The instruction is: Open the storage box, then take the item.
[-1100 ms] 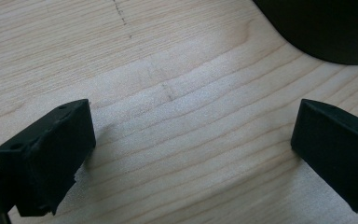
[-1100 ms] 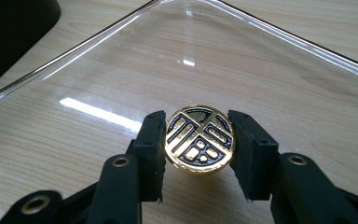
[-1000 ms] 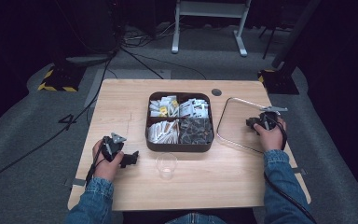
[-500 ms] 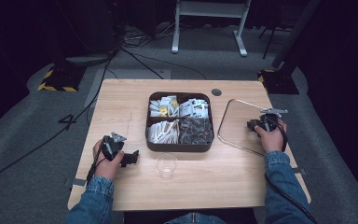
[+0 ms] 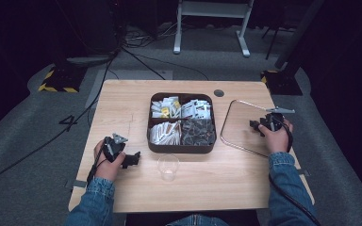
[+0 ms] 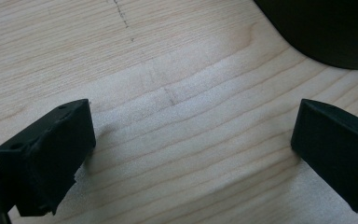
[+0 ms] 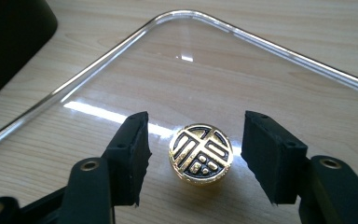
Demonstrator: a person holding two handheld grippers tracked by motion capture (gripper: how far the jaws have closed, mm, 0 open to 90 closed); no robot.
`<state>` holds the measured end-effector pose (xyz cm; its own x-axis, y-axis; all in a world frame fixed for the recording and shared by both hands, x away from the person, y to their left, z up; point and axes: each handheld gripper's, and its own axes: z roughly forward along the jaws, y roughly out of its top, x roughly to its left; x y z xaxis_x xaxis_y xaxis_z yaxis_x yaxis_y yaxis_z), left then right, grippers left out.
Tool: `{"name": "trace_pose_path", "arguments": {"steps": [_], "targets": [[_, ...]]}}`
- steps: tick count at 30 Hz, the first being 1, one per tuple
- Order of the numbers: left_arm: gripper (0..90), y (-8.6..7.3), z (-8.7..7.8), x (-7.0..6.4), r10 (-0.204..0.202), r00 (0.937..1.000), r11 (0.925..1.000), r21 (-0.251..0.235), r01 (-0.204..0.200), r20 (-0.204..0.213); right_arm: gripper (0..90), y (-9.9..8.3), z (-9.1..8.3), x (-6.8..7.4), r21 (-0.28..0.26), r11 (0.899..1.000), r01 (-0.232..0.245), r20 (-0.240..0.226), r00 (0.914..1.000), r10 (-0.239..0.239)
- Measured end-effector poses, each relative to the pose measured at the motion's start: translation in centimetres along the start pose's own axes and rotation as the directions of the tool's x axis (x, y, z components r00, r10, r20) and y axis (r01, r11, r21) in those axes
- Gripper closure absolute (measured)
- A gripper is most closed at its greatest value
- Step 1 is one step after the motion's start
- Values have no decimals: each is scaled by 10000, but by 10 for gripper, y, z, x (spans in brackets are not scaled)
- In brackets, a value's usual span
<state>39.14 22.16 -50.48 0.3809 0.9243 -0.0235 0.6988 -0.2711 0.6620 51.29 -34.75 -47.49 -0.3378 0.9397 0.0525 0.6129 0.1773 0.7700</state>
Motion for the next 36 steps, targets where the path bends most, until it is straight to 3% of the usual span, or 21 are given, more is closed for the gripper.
{"name": "trace_pose_path", "arguments": {"steps": [6, 13, 27, 36], "targets": [[0, 3, 3, 0, 7, 10000, 10000, 23, -7, -8, 369, 6, -17, 2, -538, 9980, -317, 81, 9994, 322], [0, 3, 3, -1, -55, 10000, 10000, -24, 55, -3, 364, 17, -29, 14, -1007, 9940, -436, -208, 9989, 417], [1, 0, 0, 1, 62, 10000, 10000, 16, -62, 66, 352, 50, -39, 61, -1641, 9860, 290, -985, 9941, -456], [1, 0, 0, 1, 46, 10000, 10000, 10, -46, 71, 365, 56, -28, 99, -1564, 9842, 823, -1961, 9741, -1127]]}}
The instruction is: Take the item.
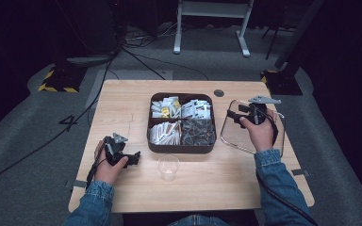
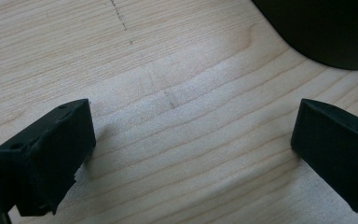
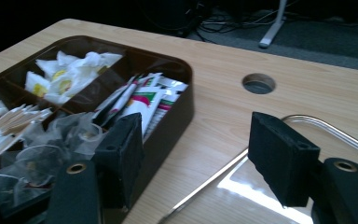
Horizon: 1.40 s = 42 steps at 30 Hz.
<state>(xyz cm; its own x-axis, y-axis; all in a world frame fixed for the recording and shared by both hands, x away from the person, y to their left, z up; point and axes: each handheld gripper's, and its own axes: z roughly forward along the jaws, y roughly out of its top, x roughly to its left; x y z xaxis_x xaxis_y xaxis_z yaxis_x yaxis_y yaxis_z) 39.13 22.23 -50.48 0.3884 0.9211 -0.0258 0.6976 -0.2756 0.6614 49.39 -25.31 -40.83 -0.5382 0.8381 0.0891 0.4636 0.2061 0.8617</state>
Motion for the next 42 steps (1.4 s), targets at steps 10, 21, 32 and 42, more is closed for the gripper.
{"name": "trace_pose_path", "arguments": {"steps": [10, 21, 32, 42], "targets": [[1, 0, 0, 0, -4, 10000, 10000, 4, 4, 6, 414, 5, 13, 43, 287, 9967, 762, -1462, 9867, -712], [1, -1, -1, 0, -25, 10000, 10000, -6, 25, -25, 435, 6, 28, 73, 705, 9845, 1605, -2336, 9622, -1401], [1, -2, -1, -1, -45, 10000, 10000, -6, 45, -20, 513, -5, 56, 88, 1502, 9649, 2155, -2808, 9451, -1673], [1, -4, -4, -2, 14, 10000, 10000, 5, -14, 23, 633, -14, 77, 96, 2282, 9341, 2744, -3006, 9325, -2005]]}}
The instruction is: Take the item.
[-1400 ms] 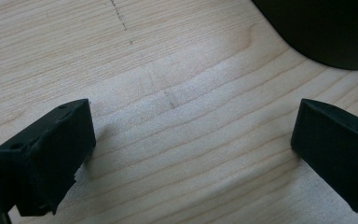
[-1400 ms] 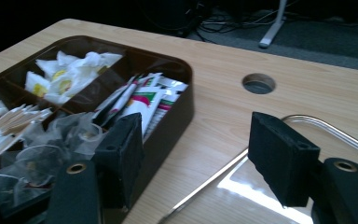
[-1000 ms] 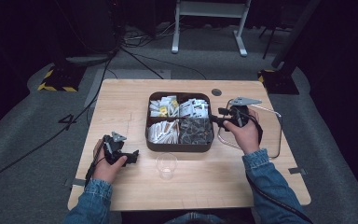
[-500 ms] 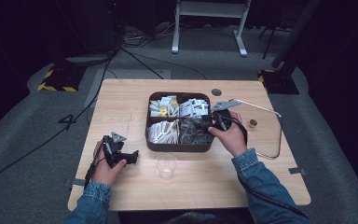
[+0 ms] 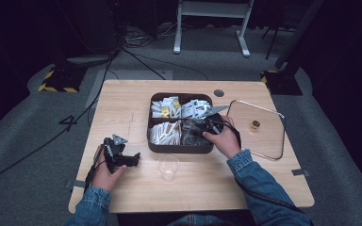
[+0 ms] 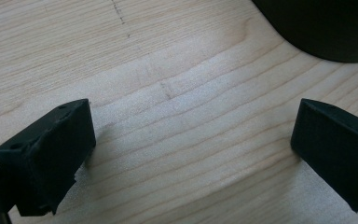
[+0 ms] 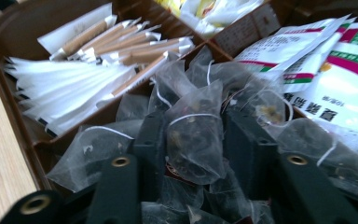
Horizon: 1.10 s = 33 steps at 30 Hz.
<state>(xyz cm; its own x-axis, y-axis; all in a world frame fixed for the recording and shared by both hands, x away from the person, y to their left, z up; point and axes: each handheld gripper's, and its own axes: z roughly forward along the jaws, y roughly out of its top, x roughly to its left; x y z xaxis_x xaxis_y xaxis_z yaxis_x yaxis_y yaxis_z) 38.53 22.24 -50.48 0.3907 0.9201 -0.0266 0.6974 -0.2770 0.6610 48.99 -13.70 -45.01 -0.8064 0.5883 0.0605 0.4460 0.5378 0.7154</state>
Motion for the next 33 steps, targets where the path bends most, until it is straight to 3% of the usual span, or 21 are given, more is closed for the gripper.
{"name": "trace_pose_path", "arguments": {"steps": [4, 5, 14, 33], "targets": [[1, -1, -1, 0, 44, 10000, 10000, -29, -44, 3, 635, 0, 6, 0, 350, 9994, 41, -28, 10000, -40], [1, -1, -1, 0, 64, 10000, 10000, -36, -64, -4, 675, -1, 7, 0, 416, 9991, -19, -105, 9999, 23], [1, -1, -1, 0, 92, 10000, 10000, -17, -92, -2, 735, -1, 2, 0, 242, 9996, 119, 61, 9999, -121], [1, -1, 0, 0, 52, 10000, 10000, -35, -52, 23, 738, 10, -31, 5, -1271, 9919, 19, 4, 10000, -18]]}}
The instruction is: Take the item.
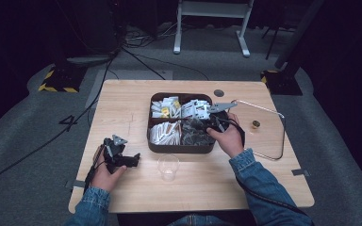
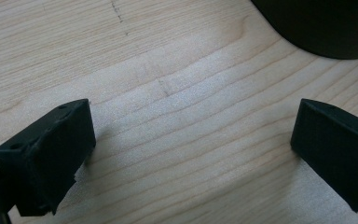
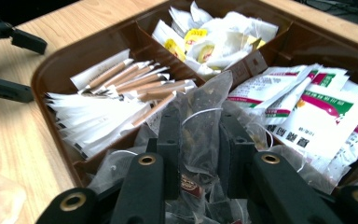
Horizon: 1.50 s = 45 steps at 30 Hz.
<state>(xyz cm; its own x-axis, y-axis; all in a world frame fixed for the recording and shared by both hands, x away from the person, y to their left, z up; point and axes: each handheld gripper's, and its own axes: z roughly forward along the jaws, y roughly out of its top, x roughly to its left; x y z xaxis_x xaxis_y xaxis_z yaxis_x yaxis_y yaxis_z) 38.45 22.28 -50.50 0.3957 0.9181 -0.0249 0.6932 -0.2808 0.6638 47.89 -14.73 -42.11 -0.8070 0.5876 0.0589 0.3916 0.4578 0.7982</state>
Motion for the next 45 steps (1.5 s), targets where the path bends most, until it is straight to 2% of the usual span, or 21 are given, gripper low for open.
{"name": "trace_pose_path", "arguments": {"steps": [11, 24, 31, 38, 45], "targets": [[1, 0, 0, 0, 12, 10000, 10000, 21, -12, 11, 738, 10, -15, 11, -562, 9981, 248, -219, 9994, -261], [1, 0, 0, 0, 5, 10000, 10000, 30, -5, 15, 738, 19, -22, 32, -744, 9944, 746, -642, 9948, -794], [1, 0, 0, 0, 6, 10000, 10000, 31, -6, 17, 737, 23, -21, 55, -719, 9894, 1260, -1221, 9834, -1342], [1, 0, 0, 0, 16, 10000, 10000, 25, -16, 14, 738, 25, -22, 68, -757, 9856, 1512, -1534, 9749, -1613], [1, 0, 0, 0, 5, 10000, 10000, 33, -5, 19, 737, 26, -20, 81, -691, 9832, 1687, -2043, 9623, -1795]]}}
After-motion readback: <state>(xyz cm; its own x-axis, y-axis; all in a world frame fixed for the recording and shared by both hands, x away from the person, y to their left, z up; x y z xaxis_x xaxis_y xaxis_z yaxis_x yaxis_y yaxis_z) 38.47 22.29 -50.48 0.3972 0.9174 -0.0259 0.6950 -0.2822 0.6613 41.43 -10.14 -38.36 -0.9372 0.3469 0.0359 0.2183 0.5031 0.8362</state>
